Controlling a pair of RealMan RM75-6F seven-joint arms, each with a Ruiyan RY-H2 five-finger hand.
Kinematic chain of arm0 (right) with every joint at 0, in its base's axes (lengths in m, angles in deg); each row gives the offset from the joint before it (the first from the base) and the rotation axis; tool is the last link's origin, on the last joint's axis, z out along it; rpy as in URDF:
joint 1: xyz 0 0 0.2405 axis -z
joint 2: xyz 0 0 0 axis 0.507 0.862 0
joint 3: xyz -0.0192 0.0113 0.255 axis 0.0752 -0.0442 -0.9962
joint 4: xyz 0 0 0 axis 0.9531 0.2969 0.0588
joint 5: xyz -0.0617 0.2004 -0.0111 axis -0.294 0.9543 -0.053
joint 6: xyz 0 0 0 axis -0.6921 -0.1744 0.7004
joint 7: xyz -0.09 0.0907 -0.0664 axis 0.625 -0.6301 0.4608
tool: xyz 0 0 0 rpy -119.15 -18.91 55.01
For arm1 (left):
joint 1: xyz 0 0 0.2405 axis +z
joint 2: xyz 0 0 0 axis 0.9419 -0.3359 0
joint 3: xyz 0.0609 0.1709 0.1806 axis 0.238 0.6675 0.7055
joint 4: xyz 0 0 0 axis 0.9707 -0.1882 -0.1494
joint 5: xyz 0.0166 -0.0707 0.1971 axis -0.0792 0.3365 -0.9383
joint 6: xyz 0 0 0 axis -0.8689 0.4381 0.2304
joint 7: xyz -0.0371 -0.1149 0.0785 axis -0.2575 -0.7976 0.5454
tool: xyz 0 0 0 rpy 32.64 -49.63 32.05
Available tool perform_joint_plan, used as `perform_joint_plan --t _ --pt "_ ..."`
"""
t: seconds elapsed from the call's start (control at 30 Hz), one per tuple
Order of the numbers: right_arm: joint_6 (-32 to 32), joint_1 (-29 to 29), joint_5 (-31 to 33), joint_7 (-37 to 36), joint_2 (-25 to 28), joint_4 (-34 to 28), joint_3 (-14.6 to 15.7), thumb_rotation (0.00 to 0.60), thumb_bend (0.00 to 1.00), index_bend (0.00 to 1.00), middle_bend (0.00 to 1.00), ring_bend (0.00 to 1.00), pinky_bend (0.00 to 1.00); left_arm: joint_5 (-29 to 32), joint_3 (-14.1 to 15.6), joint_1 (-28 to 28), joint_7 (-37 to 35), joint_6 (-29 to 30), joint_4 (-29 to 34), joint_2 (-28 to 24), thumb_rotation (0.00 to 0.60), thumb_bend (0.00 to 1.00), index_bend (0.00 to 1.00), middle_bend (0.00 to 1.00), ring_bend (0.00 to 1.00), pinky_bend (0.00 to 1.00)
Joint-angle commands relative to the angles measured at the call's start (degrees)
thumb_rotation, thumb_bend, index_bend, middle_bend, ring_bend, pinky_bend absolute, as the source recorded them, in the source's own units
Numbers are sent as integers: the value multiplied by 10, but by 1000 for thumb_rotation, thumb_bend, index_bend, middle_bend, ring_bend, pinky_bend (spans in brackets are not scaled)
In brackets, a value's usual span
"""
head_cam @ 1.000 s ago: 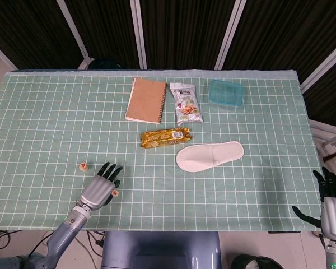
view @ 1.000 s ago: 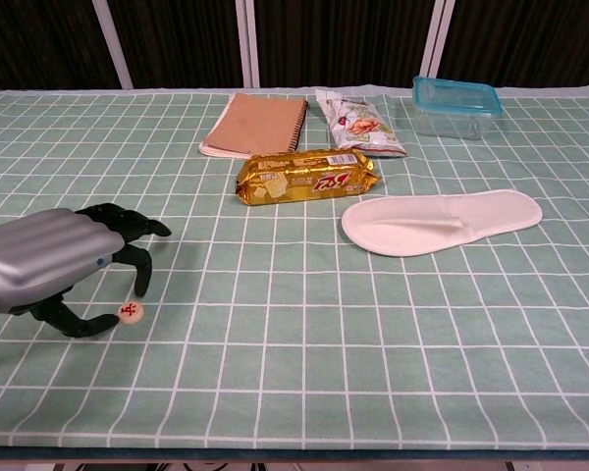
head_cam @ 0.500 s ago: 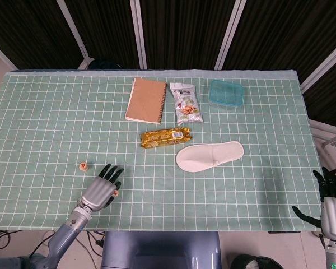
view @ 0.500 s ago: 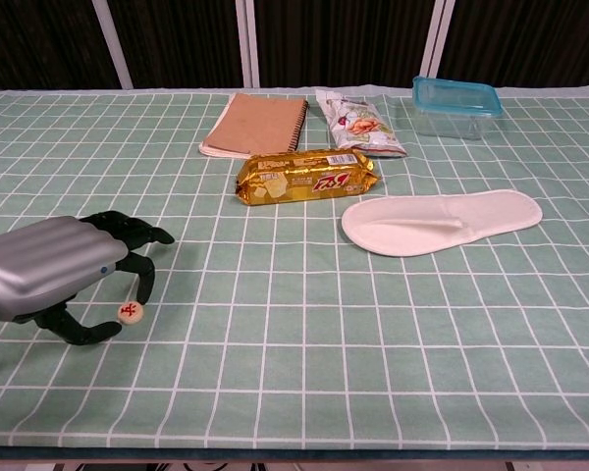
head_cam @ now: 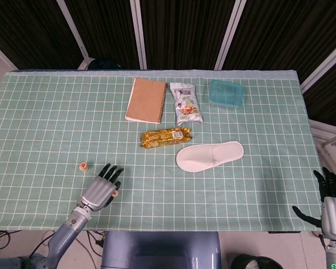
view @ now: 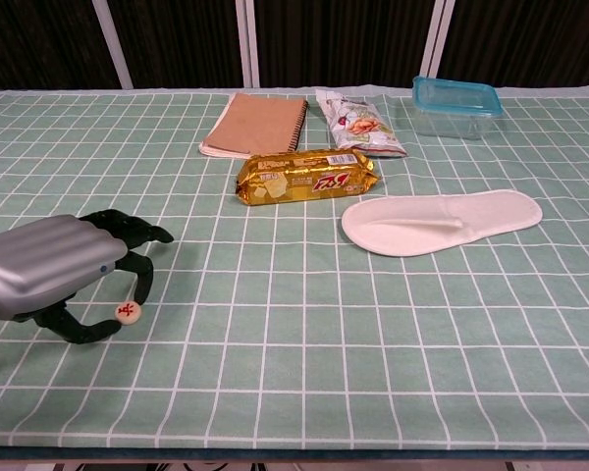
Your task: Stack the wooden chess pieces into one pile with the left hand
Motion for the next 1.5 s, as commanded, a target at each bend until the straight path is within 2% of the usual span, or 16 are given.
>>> perform_joint_plan --t 0.03,0.4,0.77,1.07,1.5 --pt "0 0 0 0 0 0 0 600 205 94 31 0 0 -3 -4 1 -3 6 7 -6 600 337 487 59 0 0" --pt "0 0 -1 3 0 -1 1 600 205 94 30 0 0 0 -37 2 -26 34 56 -72 600 336 486 59 0 0" --pt "0 1 0 3 -1 -1 1 600 204 94 31 0 0 26 -54 14 -93 37 24 -121 600 336 486 59 0 0" --pt "-2 1 1 4 -1 -1 0 600 205 94 31 0 0 43 -61 14 -139 17 -17 -122 600 336 486 59 0 0" --pt "-1 1 1 4 -1 -1 1 600 205 94 31 0 0 62 -69 9 -140 7 -43 -111 600 337 486 59 0 0"
